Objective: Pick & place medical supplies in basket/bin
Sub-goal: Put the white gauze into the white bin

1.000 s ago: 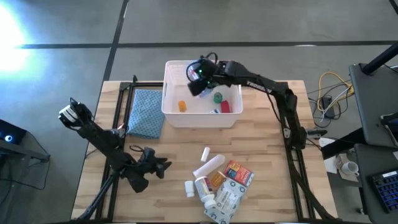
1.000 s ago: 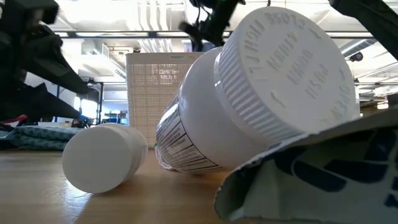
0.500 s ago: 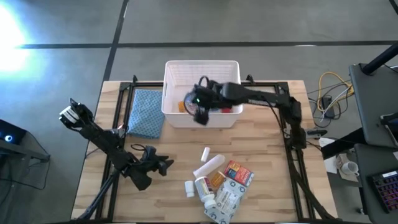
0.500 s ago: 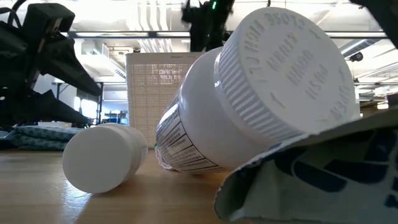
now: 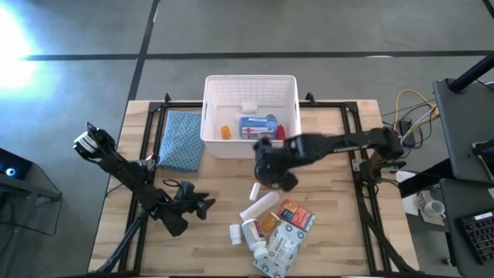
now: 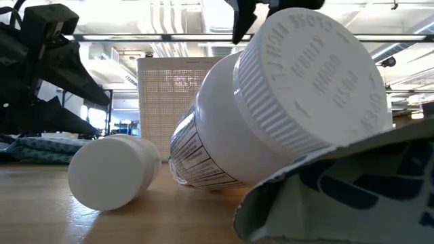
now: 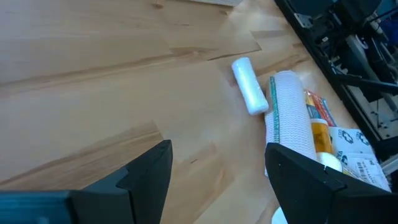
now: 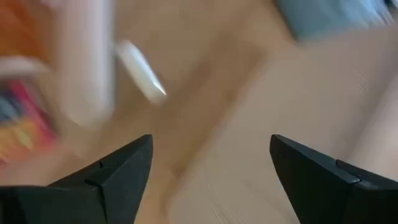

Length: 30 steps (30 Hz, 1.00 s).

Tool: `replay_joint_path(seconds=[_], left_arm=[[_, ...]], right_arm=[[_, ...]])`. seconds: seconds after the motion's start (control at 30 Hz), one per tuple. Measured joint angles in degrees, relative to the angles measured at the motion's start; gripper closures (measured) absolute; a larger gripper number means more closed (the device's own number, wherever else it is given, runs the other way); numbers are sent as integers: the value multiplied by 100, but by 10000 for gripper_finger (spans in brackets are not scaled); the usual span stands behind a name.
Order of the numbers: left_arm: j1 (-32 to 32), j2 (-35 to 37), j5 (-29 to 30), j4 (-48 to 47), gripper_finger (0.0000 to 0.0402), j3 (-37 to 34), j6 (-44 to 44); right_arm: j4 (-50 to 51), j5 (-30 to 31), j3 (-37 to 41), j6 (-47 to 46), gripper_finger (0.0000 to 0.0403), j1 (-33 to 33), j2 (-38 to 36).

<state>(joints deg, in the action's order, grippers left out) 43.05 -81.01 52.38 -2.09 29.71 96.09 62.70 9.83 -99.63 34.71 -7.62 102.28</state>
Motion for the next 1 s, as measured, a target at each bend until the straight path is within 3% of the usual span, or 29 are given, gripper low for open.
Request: replay_joint_path(seconds=[0.13, 0.3, 0.47, 0.67, 1.0], left_arm=[[0, 0, -2, -2, 164, -44, -177], [-2, 4, -28, 13, 164, -79, -95], [6, 9, -416, 23, 164, 28, -99], [7, 9, -1269, 38, 164, 35, -152], [4, 4, -1349, 10, 164, -52, -151]], right_arm=[[-1156, -641, 595, 199, 102, -154, 299], [-2482, -860, 910, 513, 118, -183, 919], [-2167, -624, 681, -116, 130, -191, 1739], [-1766, -524, 528, -261, 138, -190, 2144], [-1592, -538, 660, -585, 155, -141, 2148]])
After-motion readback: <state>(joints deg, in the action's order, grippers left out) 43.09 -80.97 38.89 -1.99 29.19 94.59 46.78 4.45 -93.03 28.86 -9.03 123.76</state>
